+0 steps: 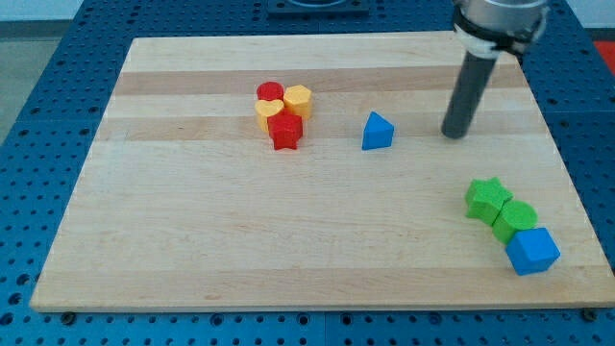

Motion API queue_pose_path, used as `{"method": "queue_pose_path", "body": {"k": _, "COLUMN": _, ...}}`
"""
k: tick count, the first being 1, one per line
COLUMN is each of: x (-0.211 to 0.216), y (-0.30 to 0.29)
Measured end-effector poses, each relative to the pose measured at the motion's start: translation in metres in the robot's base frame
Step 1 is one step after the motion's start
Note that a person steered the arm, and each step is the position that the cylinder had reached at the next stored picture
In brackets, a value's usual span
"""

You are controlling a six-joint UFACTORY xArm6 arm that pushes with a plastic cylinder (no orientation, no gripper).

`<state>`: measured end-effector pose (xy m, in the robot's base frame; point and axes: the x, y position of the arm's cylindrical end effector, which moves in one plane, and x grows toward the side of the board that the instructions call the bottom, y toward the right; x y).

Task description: Move the blue triangle to the left of the green star

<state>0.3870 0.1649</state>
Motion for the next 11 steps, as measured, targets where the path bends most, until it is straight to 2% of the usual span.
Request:
{"method": "queue_pose_path", "body": {"k": 1, "x": -0.026, "y": -0.047}}
{"method": "queue_pose_path", "body": {"k": 3, "x": -0.029, "y": -0.136}}
{"method": "queue_pose_path", "body": {"k": 4, "x": -0.022, "y": -0.151}}
{"method": "queue_pose_path", "body": {"k": 7, "x": 0.008, "y": -0.090}}
{"method": "queue_pose_path", "body": {"k": 11, "x": 0.082, "y": -0.075}}
